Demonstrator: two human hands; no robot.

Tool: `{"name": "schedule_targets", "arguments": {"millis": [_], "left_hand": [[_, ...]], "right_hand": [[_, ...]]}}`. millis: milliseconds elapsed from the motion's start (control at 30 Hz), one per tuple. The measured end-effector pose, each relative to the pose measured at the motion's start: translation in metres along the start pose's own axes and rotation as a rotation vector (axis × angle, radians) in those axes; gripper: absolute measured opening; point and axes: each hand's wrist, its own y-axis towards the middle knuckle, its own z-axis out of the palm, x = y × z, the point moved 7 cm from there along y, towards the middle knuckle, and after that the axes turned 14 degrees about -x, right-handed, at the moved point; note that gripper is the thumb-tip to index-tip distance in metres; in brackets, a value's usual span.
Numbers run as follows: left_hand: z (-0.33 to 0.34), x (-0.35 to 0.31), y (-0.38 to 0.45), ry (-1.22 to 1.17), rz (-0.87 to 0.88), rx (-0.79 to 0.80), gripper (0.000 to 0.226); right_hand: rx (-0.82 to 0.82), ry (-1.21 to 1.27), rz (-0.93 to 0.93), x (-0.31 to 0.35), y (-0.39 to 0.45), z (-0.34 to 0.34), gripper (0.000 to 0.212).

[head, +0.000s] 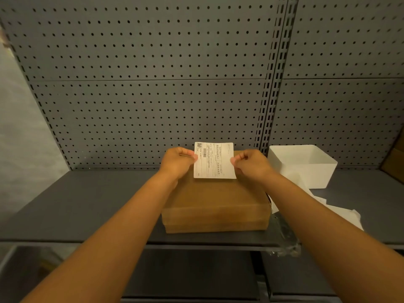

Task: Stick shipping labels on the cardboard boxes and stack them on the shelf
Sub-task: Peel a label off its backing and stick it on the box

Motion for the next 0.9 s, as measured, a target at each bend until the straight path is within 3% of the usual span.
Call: {"name": "schedule_targets", "arguments": {"millis": [367,700,900], "left_hand": [[0.013,0.028,0.009,0.104,-0.065,-0.019,0.007],[0.022,0.036,0.022,0.19,-0.118,-0.006,0.002],[0.022,0.039,0.024,0.248,-0.091,-0.032,0.011]], "right_hand": [[0.025,-0.334,-0.075,-0.012,0.008,0.017,0.021],[0.053,-0.393,-0.05,-0.02,0.018,0.025,0.024],[0.071,-0.452,-0.052,-0.023,0.022,0.028,0.018]]}}
